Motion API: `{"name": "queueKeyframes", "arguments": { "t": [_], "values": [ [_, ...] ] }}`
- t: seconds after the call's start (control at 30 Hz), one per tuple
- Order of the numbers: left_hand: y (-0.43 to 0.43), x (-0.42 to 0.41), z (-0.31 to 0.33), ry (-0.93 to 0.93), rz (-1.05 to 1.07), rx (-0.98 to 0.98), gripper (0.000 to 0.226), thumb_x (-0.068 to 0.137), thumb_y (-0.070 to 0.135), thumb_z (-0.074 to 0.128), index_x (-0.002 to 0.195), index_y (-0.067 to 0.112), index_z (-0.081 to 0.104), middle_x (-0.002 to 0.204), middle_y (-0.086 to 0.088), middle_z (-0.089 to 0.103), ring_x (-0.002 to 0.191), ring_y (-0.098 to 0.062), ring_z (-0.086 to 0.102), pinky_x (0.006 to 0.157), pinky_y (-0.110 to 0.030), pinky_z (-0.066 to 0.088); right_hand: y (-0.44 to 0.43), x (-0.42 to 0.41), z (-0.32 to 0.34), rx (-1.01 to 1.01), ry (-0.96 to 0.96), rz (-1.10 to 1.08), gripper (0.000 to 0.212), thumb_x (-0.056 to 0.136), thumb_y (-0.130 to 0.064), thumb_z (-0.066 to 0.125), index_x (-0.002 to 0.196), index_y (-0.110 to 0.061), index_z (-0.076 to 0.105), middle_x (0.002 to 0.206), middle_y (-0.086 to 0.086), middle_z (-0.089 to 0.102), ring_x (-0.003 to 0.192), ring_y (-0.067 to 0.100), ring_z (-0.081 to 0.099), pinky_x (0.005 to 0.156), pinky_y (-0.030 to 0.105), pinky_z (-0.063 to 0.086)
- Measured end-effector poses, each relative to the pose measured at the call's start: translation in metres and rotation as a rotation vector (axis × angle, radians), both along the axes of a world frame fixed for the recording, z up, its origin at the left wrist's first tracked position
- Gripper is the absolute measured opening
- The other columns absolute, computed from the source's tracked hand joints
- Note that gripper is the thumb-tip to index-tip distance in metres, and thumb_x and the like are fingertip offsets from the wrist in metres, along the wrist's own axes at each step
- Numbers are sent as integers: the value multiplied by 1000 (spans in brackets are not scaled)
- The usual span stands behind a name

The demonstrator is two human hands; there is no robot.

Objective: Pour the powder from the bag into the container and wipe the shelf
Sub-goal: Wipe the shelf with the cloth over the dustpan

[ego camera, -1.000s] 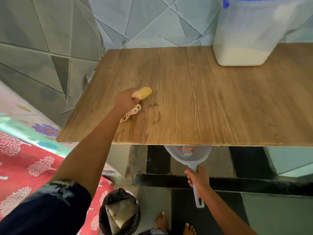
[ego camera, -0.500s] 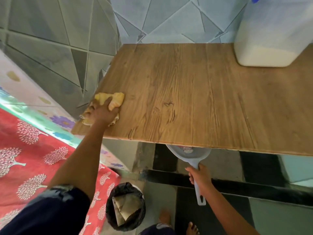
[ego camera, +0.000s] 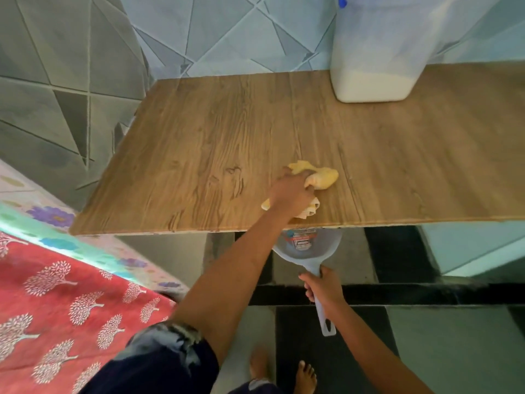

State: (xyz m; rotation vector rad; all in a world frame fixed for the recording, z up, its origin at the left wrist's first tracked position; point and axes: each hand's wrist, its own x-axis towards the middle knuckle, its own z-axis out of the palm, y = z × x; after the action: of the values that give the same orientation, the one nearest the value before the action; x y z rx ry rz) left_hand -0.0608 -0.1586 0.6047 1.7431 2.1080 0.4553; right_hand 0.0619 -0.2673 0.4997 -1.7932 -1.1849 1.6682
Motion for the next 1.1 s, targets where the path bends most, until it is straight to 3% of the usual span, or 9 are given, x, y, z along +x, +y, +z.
{"name": "queueKeyframes", "arguments": {
  "t": [0.1, 0.23, 0.33, 0.4, 0.63, 0.77, 0.83, 0.9, 1.1],
  "values": [
    [-14, -41, 10, -113, 199, 139, 43, 89, 30, 46, 132, 31, 48, 126, -17, 49, 106, -34, 57, 91, -35, 43, -3, 11, 3, -11, 26, 12, 9, 84, -9, 62, 78, -11, 55, 61, 3, 54, 51, 12, 51, 51, 21, 45],
    [-71, -147, -3, 94, 577, 116, 42, 90, 33, 43, 131, 28, 49, 129, -21, 49, 110, -40, 54, 94, -46, 43, -8, 22, 2, -32, 20, 13, 10, 85, -9, 63, 78, -13, 55, 63, 3, 56, 52, 11, 52, 52, 21, 47],
    [-96, -169, -18, 170, 785, 8, 45, 90, 33, 43, 133, 22, 47, 136, -29, 39, 120, -47, 42, 103, -54, 36, -12, 27, 2, -41, 24, 35, 10, 85, -9, 62, 79, -14, 55, 66, 3, 56, 54, 11, 53, 54, 21, 48],
    [-83, -146, -25, 208, 740, -22, 49, 90, 36, 42, 137, 23, 40, 142, -29, 33, 125, -48, 37, 103, -56, 32, -12, 29, 2, -46, 34, 36, 8, 85, -8, 62, 81, -12, 56, 67, 4, 56, 55, 11, 53, 54, 20, 47],
    [-24, 18, -16, 298, 271, -20, 52, 92, 42, 40, 141, 26, 33, 142, -21, 29, 120, -40, 39, 94, -44, 38, -12, 32, 7, -55, 51, 49, 4, 85, -9, 61, 86, -8, 57, 66, 4, 56, 54, 11, 52, 53, 21, 47],
    [-19, 48, -11, 167, -45, 46, 47, 90, 38, 46, 137, 34, 41, 138, -14, 40, 113, -33, 51, 86, -38, 44, -8, 29, 10, -71, 48, 48, 4, 85, -9, 61, 85, -9, 57, 66, 3, 56, 55, 12, 52, 54, 21, 46],
    [-20, 26, -2, 0, 1, 154, 45, 88, 36, 48, 134, 36, 47, 131, -12, 48, 105, -31, 58, 83, -33, 46, -6, 28, 9, -66, 43, 49, 4, 86, -10, 61, 84, -10, 57, 65, 3, 56, 55, 11, 52, 54, 21, 46],
    [-15, -21, 6, -88, 178, 251, 50, 84, 39, 44, 133, 33, 49, 127, -16, 51, 101, -32, 60, 84, -34, 47, -1, 27, 7, -63, 43, 33, 6, 86, -10, 61, 81, -11, 57, 65, 3, 56, 54, 11, 52, 53, 21, 46],
    [9, -214, 0, 2, 706, 231, 44, 82, 34, 46, 123, 23, 58, 123, -19, 60, 114, -38, 55, 94, -41, 44, 16, 12, -2, -58, 29, -20, 5, 85, -7, 60, 81, -7, 58, 64, 7, 56, 53, 14, 51, 50, 22, 45]
  ]
}}
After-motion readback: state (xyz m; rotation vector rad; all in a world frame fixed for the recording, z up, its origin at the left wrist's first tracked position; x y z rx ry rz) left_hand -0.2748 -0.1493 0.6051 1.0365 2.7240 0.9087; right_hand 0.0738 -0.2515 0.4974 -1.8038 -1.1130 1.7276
